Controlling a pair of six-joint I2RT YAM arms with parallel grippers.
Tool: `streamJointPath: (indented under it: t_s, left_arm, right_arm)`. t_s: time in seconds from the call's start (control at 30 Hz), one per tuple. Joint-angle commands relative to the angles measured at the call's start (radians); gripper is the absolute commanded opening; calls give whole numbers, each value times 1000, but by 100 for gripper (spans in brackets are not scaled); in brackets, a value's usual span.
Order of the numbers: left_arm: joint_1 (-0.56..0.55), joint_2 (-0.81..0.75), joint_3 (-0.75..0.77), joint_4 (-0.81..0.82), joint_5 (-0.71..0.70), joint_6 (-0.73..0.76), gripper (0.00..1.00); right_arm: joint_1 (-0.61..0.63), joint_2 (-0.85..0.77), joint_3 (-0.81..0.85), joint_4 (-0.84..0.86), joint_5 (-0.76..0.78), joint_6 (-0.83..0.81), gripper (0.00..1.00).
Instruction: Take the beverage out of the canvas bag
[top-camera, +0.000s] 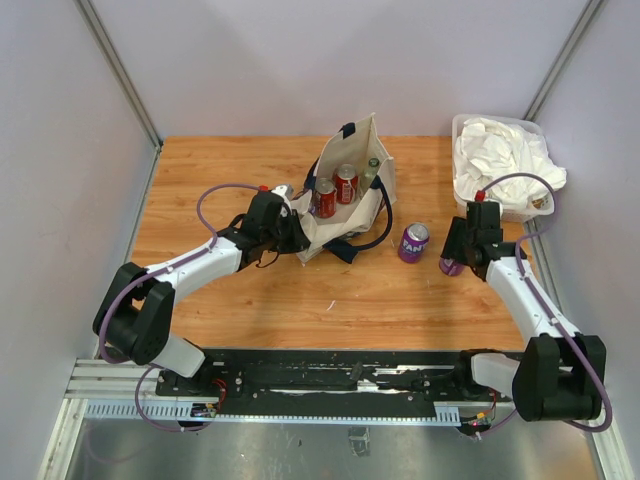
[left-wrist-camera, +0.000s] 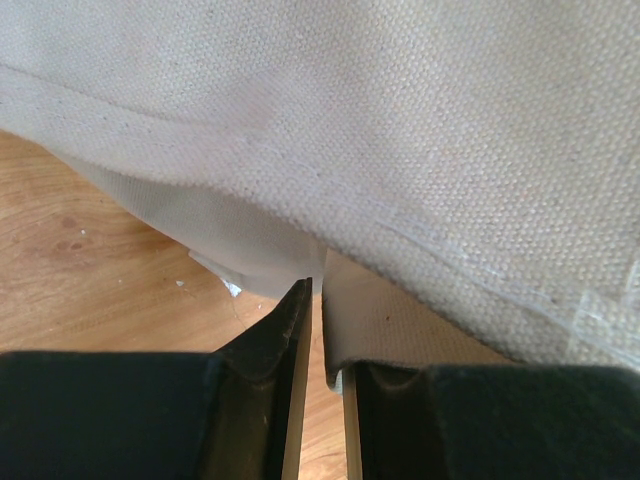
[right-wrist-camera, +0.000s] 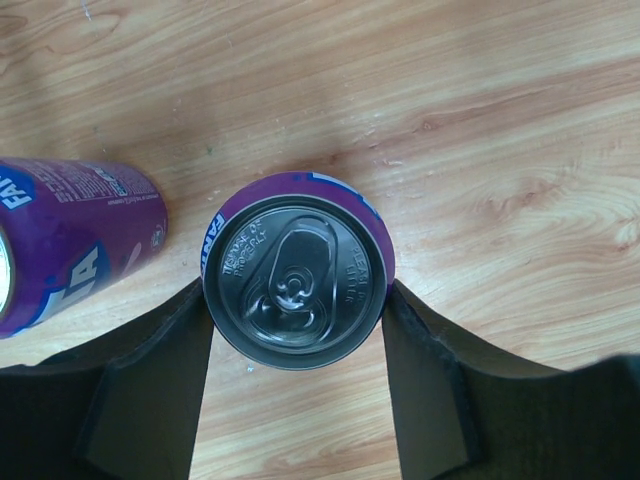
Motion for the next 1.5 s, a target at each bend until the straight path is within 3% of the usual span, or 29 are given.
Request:
streamJointPath:
  t_s: [0.0, 0.07, 0.1, 0.47, 0.7, 0.97, 1.17, 1.37, 1.43, 1.47]
  left_arm:
    - [5, 9, -35, -128, -11, 16, 21]
    - [5, 8, -36, -128, -11, 15, 21]
    - [5, 9, -36, -126, -11, 16, 21]
    - [5, 11, -33, -119, -6, 19, 21]
    - [5, 21, -42, -98, 12, 6, 21]
    - [5, 25, -40, -94, 20, 6, 21]
    - [5, 24, -49, -91, 25, 9, 21]
    - [5, 33, -50, -88, 38, 16, 21]
    - [5, 35, -54, -83, 43, 19, 21]
    - [5, 35, -56, -81, 46, 21, 21]
  right_arm:
    - [-13, 25, 15, 2, -9, 27, 61]
    - [-13, 29, 16, -3, 1, 28, 91]
    - [-12, 29, 16, -7, 7, 28, 99]
    - [-11, -79, 154, -74, 39, -11, 100]
    - [24, -62, 455, -117, -18, -72, 83]
    - [293, 151, 864, -218, 69, -224, 68]
    - [436, 307, 1033, -209, 59, -272, 45]
    - [532, 465, 1137, -232, -7, -291, 31]
    - [556, 510, 1155, -234, -13, -287, 9]
    - [563, 531, 1170, -238, -14, -285, 3]
